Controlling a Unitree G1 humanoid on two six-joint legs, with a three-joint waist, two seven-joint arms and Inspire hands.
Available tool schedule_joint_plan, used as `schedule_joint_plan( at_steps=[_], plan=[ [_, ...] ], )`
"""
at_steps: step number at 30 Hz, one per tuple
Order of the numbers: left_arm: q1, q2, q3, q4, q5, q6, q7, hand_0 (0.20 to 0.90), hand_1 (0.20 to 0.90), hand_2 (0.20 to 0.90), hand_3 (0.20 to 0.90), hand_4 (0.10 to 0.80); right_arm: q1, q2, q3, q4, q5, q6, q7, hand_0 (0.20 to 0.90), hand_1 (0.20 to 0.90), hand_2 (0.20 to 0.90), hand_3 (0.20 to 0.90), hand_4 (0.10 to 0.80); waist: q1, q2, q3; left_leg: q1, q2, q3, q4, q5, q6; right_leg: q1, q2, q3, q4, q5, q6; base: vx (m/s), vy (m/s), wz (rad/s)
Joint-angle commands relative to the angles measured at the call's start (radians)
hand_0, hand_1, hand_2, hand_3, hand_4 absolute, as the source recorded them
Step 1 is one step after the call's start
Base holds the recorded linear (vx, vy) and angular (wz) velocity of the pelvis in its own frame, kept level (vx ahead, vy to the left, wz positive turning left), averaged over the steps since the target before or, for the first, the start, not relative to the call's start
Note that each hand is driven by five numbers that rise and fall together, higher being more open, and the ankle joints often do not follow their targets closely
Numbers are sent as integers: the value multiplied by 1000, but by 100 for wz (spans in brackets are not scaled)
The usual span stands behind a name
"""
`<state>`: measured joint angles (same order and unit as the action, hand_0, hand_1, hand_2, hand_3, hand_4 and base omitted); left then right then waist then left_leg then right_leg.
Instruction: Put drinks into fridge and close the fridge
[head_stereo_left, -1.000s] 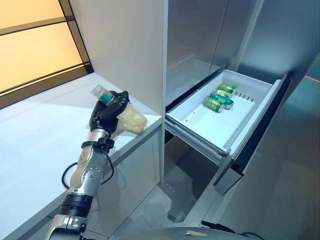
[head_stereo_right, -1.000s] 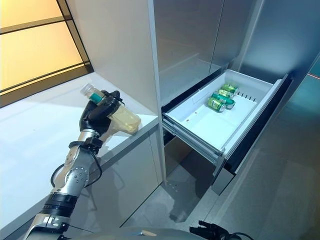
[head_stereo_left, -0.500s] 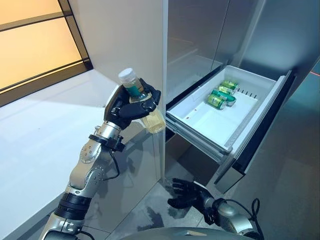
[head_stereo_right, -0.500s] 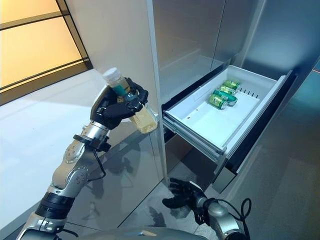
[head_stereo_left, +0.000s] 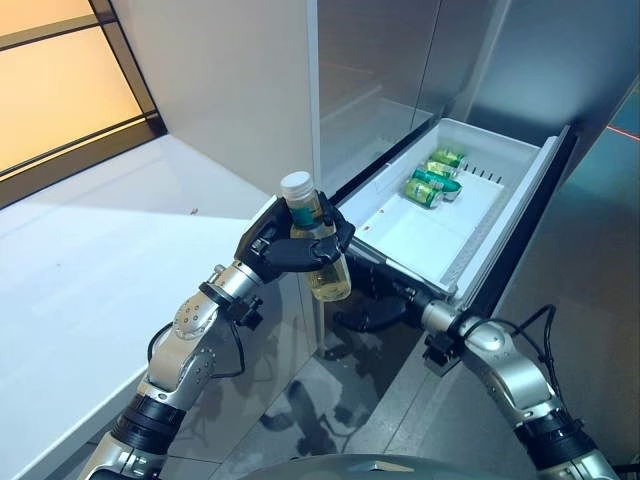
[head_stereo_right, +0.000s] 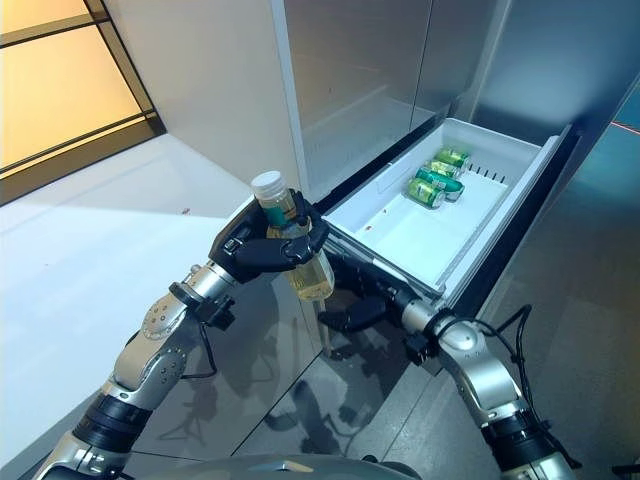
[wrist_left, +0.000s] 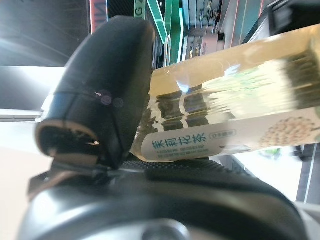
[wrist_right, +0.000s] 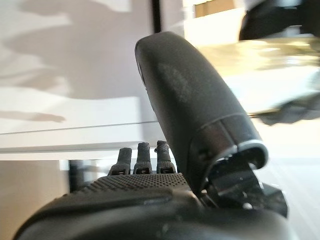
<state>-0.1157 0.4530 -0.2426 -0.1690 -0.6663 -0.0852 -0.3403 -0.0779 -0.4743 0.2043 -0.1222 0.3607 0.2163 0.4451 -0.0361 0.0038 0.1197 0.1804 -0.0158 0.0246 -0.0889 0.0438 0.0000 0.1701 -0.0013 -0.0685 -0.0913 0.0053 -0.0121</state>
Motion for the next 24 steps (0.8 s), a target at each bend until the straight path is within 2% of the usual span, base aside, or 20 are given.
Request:
schedule_joint_plan(
  at_steps=[1, 8, 12, 20, 24],
  plan=[
    [-144, -16, 30, -50, -58, -106, -29, 300, 300, 300, 200, 100, -105, 1, -53, -140, 110, -88, 11, 900, 900, 900, 900, 800, -12, -18, -57, 4, -10, 48, 2, -83, 27, -7, -12, 10, 21, 2, 60, 0, 0, 0],
    [-161, -22, -2, -60, -50, -87, -3, 300, 300, 300, 200, 100, -137, -1, -52, -201, 219, -54, 31, 900, 900, 900, 900, 800, -13, -24, -59, 1, -8, 55, 2, -83, 26, -10, -11, 10, 19, 4, 60, 0, 0, 0],
    [-183, -16, -27, -48, -22, -106, 29, 300, 300, 300, 200, 100, -175, -9, -29, -223, 283, -10, 59, 900, 900, 900, 900, 800, -11, -28, -61, 1, -8, 56, 2, -81, 24, -9, -11, 7, 17, 5, 59, 0, 0, 0],
    [-217, 18, -37, -53, 44, -182, 95, 300, 300, 300, 200, 100, -222, -69, -1, -240, 262, 30, 94, 900, 900, 900, 900, 800, -9, -36, -69, -3, -7, 55, 2, -79, 19, -10, -10, 3, 16, 3, 59, 0, 0, 0],
    [-232, 27, -38, -56, 61, -184, 113, 300, 300, 300, 200, 100, -242, -84, 4, -242, 264, 25, 100, 900, 900, 900, 900, 800, -9, -39, -71, -3, -6, 52, 2, -78, 18, -10, -10, 2, 16, 4, 58, 0, 0, 0]
  ],
)
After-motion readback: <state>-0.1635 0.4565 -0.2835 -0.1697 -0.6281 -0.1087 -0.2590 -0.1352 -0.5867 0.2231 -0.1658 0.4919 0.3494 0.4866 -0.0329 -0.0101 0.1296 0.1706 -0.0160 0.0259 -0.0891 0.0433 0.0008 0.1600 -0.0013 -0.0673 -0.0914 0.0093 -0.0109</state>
